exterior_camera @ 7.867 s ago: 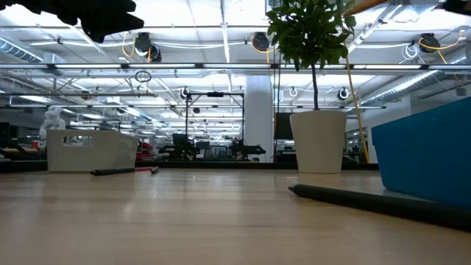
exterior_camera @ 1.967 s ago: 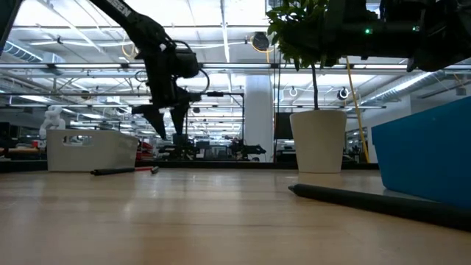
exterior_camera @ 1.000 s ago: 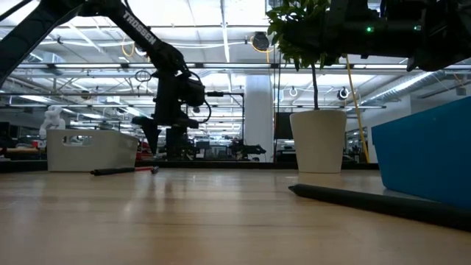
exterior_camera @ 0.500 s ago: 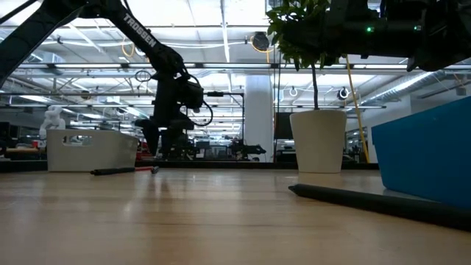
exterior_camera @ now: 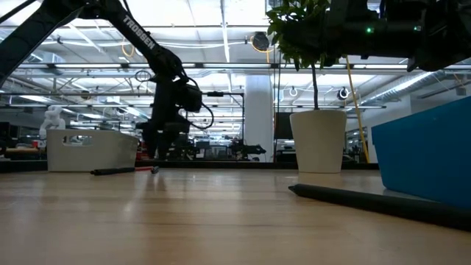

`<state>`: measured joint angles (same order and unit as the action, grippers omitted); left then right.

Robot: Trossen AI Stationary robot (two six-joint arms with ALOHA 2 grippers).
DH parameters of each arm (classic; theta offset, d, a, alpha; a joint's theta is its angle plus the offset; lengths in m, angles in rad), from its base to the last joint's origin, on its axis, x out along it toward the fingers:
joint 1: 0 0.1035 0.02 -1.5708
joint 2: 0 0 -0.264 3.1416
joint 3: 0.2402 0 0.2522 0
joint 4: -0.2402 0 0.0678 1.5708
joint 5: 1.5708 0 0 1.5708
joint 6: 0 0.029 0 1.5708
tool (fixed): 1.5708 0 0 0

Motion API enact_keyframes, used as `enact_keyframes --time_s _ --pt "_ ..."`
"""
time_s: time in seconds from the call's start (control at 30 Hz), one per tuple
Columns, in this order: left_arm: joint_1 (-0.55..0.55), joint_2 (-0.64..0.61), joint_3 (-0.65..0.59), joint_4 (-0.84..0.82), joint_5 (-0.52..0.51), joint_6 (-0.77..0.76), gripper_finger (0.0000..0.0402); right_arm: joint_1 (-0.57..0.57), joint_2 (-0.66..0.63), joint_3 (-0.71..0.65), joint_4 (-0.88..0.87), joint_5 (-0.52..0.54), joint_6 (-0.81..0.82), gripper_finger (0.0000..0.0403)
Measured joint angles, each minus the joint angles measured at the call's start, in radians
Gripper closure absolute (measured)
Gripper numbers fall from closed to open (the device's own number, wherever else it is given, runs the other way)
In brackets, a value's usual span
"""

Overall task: Sort pens & pencils
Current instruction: Put the red pencil into the blue bin

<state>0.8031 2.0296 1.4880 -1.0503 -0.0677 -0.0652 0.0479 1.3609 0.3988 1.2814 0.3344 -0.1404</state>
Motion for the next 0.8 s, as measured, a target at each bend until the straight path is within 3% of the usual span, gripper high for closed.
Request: enact_keyframes --time_s 0.8 --pt "0.019 0.0 -0.022 0.029 0.021 -0.025 0.017 0.0 0.0 0.0 -0.007 0.0 -0.001 0.0259"
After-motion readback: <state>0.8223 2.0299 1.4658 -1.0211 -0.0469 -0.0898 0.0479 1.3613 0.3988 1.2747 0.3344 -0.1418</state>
